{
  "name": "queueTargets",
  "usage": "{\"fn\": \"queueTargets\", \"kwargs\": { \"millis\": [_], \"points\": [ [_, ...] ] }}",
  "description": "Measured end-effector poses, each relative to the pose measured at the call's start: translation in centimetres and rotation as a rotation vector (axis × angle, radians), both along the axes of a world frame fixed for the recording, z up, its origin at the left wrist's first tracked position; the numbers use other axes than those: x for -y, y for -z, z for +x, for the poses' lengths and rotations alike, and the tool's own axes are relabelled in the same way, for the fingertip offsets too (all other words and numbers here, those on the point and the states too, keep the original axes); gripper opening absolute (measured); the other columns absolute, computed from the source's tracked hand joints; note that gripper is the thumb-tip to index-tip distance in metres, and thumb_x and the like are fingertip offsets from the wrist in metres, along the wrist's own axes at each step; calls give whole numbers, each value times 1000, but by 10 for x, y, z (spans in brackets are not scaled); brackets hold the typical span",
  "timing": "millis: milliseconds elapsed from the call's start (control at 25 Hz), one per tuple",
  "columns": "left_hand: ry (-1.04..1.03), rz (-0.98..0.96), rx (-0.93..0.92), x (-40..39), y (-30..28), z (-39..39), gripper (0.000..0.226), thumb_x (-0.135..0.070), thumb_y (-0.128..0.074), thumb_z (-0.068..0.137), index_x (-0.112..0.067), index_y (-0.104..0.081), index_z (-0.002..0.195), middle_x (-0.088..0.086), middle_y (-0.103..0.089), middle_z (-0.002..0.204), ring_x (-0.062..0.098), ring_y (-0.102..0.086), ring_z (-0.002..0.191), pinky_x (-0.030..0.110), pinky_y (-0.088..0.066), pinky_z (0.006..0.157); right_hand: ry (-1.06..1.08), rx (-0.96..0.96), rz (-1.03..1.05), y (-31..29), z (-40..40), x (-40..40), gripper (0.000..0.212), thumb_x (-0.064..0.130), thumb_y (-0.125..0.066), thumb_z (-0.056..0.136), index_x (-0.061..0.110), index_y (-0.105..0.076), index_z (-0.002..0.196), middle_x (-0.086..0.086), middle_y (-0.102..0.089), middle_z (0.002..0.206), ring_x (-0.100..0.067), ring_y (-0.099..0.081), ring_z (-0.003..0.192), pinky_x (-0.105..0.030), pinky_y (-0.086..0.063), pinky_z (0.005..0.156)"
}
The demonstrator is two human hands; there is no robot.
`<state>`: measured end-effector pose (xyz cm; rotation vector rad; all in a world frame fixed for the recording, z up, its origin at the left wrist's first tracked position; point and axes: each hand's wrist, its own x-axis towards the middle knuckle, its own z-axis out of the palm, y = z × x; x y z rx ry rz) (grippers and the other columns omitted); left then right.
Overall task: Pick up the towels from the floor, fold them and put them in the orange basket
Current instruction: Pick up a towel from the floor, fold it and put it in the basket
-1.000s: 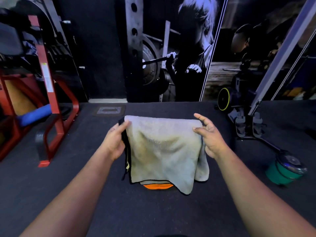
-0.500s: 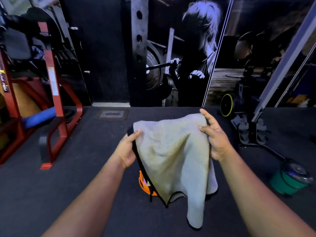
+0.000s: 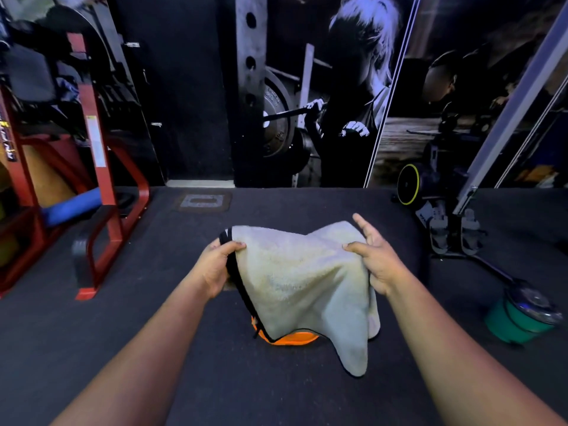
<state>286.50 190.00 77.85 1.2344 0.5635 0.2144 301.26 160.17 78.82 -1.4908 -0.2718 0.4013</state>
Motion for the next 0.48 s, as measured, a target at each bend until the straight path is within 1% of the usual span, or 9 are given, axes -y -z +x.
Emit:
{"fn": "queueTargets", "kwargs": {
  "millis": [80,160,200,280,320,360,400,440,480],
  "points": [
    [-22,-36,-69,-2,19,-6,23,-21,-65,95,-12,-69,116,9,-76,103,31,-68,99,42,-53,80,-93,89,20,-13,-6,-7,74,-9,-64,87,32,-50,147,9,-56,145,-10,-57,130,-34,-46,109],
    [-27,-109,-53,1,24,-9,30,-30,-59,101,-9,-70,120,10,-76,111,27,-72,103,39,-55,86,-65,225,-151,-16,-5,-11,63,-9,-61,87,25,-58,140,8,-62,137,-10,-60,125,-30,-47,107],
    [-24,-163,-13,3,21,-8,31,-33,-54,103,-10,-71,117,9,-77,109,24,-73,99,37,-56,84,-9,276,-266,-15,-5,-10,57,-9,-60,86,21,-63,134,5,-65,133,-12,-62,123,-29,-48,106],
    [16,-205,76,8,8,-4,28,-27,-49,106,-11,-71,110,10,-76,100,19,-74,81,31,-56,68,121,302,-511,-2,-2,-1,47,-7,-59,84,19,-68,122,1,-68,125,-18,-63,119,-30,-49,102],
    [39,-157,98,11,1,-2,25,-21,-48,106,-9,-70,108,10,-74,94,18,-73,73,28,-55,60,155,287,-616,4,-3,2,43,0,-59,84,22,-69,119,1,-69,122,-21,-64,118,-32,-50,100],
    [70,-89,114,18,-4,-1,23,-17,-47,106,-8,-69,107,10,-73,89,18,-71,68,26,-54,55,167,278,-717,10,-7,2,38,11,-61,84,26,-68,118,1,-69,121,-22,-64,116,-34,-51,98],
    [104,-17,124,26,-8,1,23,-13,-46,107,-8,-68,105,9,-73,85,17,-69,65,24,-53,52,166,309,-791,14,-12,-4,35,27,-62,82,30,-68,116,2,-69,120,-21,-64,114,-36,-52,97],
    [141,34,130,32,-9,3,22,-11,-46,107,-8,-68,104,7,-72,80,16,-67,61,22,-51,50,152,363,-808,16,-17,-16,36,44,-62,79,32,-69,112,3,-70,116,-20,-65,110,-37,-52,95],
    [187,80,126,39,-9,6,21,-10,-47,106,-8,-68,103,5,-68,75,13,-62,56,20,-47,48,107,431,-762,16,-23,-31,40,58,-61,78,30,-70,105,3,-70,108,-17,-65,102,-36,-53,91]
  ]
}}
